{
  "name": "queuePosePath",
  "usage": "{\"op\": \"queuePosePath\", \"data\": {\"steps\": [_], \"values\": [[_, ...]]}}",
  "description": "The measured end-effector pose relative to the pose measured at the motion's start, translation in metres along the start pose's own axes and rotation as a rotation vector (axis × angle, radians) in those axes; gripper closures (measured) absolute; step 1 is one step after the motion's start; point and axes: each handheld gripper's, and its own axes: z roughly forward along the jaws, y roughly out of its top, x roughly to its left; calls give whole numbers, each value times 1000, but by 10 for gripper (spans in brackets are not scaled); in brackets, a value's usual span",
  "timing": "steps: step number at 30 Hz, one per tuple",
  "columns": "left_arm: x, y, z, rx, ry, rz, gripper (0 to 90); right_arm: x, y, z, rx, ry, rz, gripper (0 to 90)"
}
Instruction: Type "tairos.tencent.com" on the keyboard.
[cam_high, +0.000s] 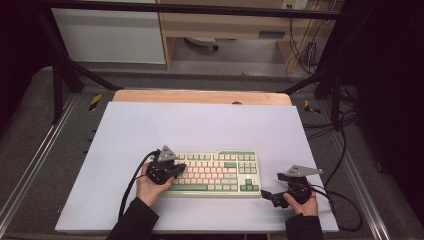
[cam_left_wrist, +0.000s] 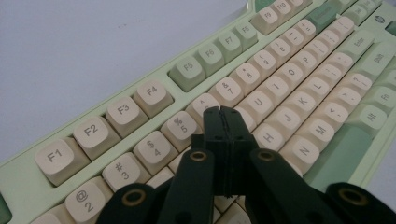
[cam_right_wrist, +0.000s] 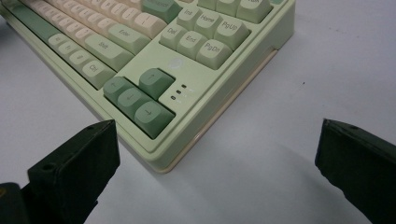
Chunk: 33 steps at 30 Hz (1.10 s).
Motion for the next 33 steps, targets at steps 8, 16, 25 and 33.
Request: {"op": "queuePosePath", "data": {"steps": [8,16,25,33], "values": [[-1,0,1,1,0,10,899,0,0,0,0,1,-2,4],[-2,-1,3,10,-1,14,899,0,0,0,1,1,-2,4],[-4,3,-10,-20,-19,21,899,0,0,1,0,1,-4,4],[-2,3,-20,-24,-21,21,899,0,0,1,1,1,-5,4]]}}
